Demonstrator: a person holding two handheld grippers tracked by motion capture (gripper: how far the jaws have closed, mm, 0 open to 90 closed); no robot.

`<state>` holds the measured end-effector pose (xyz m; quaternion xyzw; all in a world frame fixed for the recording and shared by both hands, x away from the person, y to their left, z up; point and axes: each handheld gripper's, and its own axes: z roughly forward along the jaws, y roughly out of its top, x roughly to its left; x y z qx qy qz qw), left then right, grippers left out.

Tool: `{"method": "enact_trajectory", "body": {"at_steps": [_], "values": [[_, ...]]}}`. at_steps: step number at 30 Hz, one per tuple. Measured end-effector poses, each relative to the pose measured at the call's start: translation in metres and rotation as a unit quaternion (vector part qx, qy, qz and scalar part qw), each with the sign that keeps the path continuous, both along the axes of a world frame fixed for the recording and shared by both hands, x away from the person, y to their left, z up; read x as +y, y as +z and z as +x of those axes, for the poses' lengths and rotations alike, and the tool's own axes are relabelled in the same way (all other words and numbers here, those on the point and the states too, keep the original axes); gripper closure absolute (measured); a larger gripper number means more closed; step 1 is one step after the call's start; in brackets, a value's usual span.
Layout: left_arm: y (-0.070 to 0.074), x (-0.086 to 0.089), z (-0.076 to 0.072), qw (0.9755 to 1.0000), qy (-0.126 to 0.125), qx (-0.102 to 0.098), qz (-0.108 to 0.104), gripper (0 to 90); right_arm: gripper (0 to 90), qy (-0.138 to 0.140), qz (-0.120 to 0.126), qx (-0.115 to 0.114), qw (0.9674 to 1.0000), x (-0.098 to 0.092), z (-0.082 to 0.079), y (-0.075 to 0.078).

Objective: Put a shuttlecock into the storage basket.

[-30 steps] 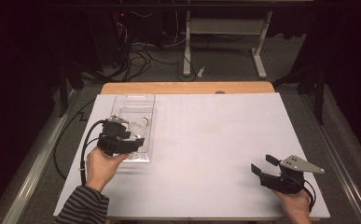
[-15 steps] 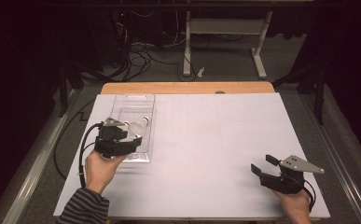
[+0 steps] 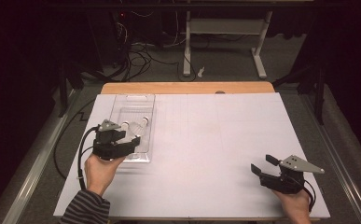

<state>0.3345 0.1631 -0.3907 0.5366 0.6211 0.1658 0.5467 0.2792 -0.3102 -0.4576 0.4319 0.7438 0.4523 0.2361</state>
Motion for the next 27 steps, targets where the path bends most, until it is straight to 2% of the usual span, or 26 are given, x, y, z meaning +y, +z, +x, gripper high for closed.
{"method": "enact_trajectory", "body": {"at_steps": [18,27], "values": [[-0.002,0.01,-0.009,0.9992,0.015,-0.025,-0.027,37.3,30.0,0.0,-0.001,0.001,1.0,0.0,0.0,0.0],[-0.005,0.012,-0.012,0.9992,0.016,-0.025,-0.026,36.6,30.0,0.0,-0.001,0.001,1.0,0.001,0.0,0.0]]}}
